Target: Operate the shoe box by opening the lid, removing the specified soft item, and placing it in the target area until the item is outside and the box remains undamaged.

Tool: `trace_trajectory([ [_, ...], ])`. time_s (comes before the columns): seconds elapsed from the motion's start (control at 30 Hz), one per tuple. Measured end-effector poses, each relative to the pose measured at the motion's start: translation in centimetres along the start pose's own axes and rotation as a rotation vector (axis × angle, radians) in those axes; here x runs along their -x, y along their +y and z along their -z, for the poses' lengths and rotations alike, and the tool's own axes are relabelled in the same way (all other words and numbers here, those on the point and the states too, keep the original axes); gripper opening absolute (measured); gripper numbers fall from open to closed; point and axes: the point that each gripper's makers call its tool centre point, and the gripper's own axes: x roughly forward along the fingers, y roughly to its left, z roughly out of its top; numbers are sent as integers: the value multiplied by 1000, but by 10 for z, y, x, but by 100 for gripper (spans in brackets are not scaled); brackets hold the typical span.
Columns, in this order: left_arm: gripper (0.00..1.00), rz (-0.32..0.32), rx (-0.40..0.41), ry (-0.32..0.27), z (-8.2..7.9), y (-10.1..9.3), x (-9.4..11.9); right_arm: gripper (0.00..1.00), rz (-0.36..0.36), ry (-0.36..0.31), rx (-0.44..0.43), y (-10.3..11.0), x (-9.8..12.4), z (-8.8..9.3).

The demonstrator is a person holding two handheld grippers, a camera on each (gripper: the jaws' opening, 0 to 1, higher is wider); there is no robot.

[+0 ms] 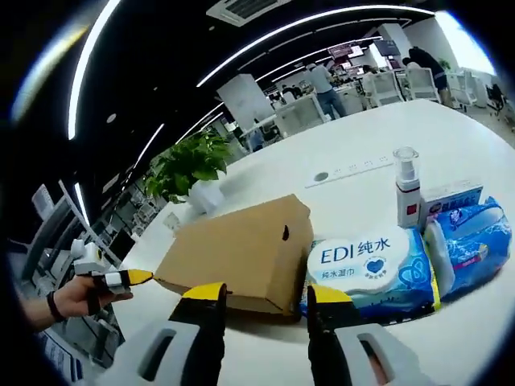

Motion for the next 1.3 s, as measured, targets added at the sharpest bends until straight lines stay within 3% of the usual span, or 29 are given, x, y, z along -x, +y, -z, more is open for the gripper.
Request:
trace_trajectory([
  [0.23, 42, -48, 12, -15, 18, -9, 24, 44, 12, -15, 62, -37, 46, 2],
  [0.33, 44, -45, 11, -4, 33, -31, 30, 45, 43, -84, 20, -51, 70, -7],
  [0.43, 48, -49, 22, 5, 48, -46, 31, 46, 43, -87, 37, -49, 84, -3],
  [0.57, 49, -49, 35, 24, 72, -75, 31, 50, 76, -81, 101, -57, 94, 0],
  [0.87, 53, -39, -96, 33, 102, -126, 33, 52, 145, -104, 151, -64, 109, 3],
  [1.0, 58, -25, -138, 54, 112, -132, 29, 50, 181, -138, 142, -58, 116, 16],
  [1.03, 59, -26, -154, 66, 114, -134, 30, 50, 179, -110, 126, -56, 115, 20],
  [1.1, 58, -30, -244, 56, 110, -138, 29, 51, 167, -96, 186, -54, 113, 17],
  [1.2, 58, -27, -236, 44, 112, -139, 26, 51, 167, -108, 201, -49, 114, 18],
  [1.3, 58, -39, -241, 76, 121, -129, 21, 54, 169, -21, 217, -52, 109, 36],
])
